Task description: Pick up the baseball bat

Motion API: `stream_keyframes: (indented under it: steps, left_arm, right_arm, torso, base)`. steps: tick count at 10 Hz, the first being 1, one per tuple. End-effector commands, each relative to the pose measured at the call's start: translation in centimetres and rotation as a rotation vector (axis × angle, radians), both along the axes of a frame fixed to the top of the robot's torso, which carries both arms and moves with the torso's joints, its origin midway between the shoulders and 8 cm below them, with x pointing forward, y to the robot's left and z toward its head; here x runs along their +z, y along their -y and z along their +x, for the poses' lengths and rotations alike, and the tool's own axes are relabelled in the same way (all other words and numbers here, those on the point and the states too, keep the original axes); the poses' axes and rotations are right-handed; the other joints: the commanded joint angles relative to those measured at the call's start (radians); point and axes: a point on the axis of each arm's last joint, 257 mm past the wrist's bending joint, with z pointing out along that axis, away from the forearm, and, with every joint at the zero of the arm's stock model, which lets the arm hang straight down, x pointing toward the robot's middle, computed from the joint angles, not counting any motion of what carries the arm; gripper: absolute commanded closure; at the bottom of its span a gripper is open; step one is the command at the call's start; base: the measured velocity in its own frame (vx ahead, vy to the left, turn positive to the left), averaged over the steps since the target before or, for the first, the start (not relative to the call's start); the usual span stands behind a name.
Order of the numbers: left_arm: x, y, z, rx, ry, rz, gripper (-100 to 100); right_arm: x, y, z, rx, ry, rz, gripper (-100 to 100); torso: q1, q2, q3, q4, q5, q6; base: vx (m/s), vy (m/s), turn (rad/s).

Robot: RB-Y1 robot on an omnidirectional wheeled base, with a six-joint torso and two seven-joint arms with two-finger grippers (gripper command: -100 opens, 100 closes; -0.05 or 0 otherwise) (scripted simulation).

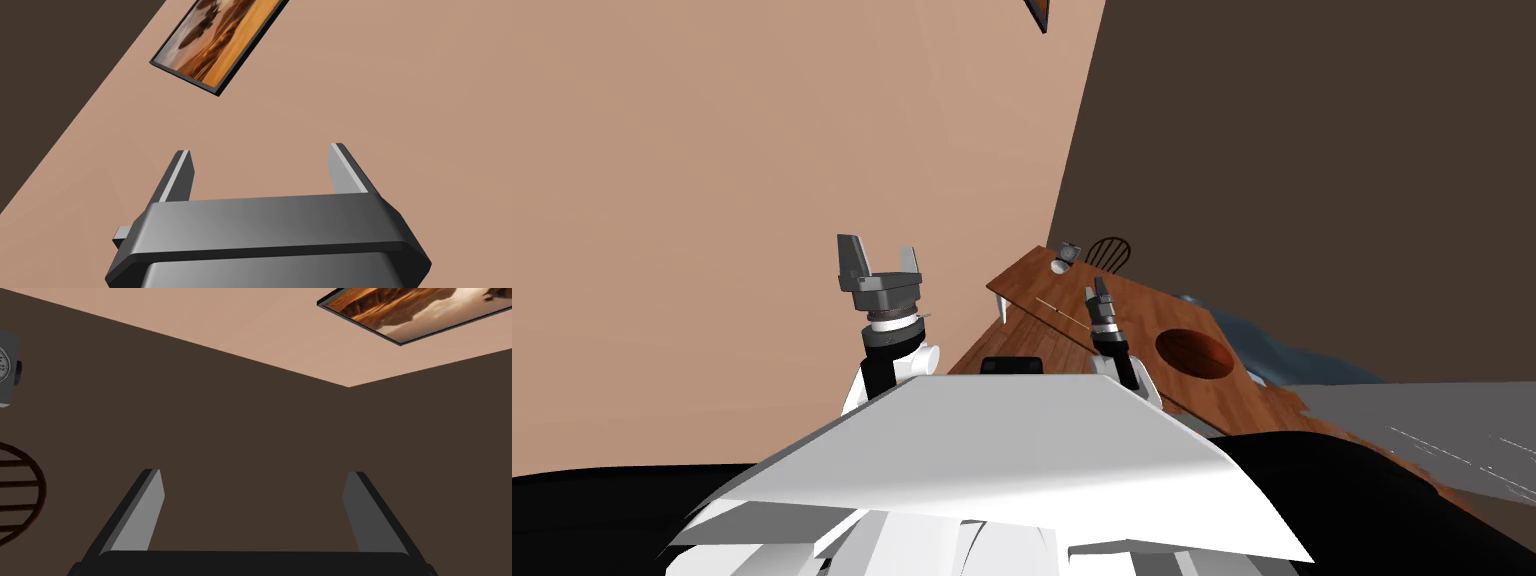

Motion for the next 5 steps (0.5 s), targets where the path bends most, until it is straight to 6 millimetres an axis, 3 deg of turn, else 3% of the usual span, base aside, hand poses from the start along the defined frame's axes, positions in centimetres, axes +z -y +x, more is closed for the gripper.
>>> stream_keyframes:
  steps: [1,2,4,5]
  left_arm:
    - [0.0,0.0,0.0,0.0,0.0,0.0,0]
    - [0.0,0.0,0.0,0.0,0.0,0.0,0]
    - [0.0,0.0,0.0,0.0,0.0,0.0,0]
    - [0.0,0.0,0.0,0.0,0.0,0.0,0]
  right_arm:
    - [-2.4,0.4,0.1,-0.003,-0.061,-0.078,-100]
    - [-2.4,0.4,0.1,-0.002,-0.062,-0.081,-100]
    - [-5.9,1.4,0.1,-0.009,-0.147,-0.181,-100]
    - [-6.0,1.4,0.1,-0.003,-0.149,-0.191,-100]
  torso:
    - [0.0,0.0,0.0,0.0,0.0,0.0]
    - [0.0,0.0,0.0,0.0,0.0,0.0]
    - [0.0,0.0,0.0,0.0,0.0,0.0]
    - [0.0,0.0,0.0,0.0,0.0,0.0]
  base:
    - [0.032,0.015,0.314]
    - [0.026,0.006,0.073]
    - [0.029,0.018,0.248]
    - [0.03,0.007,0.093]
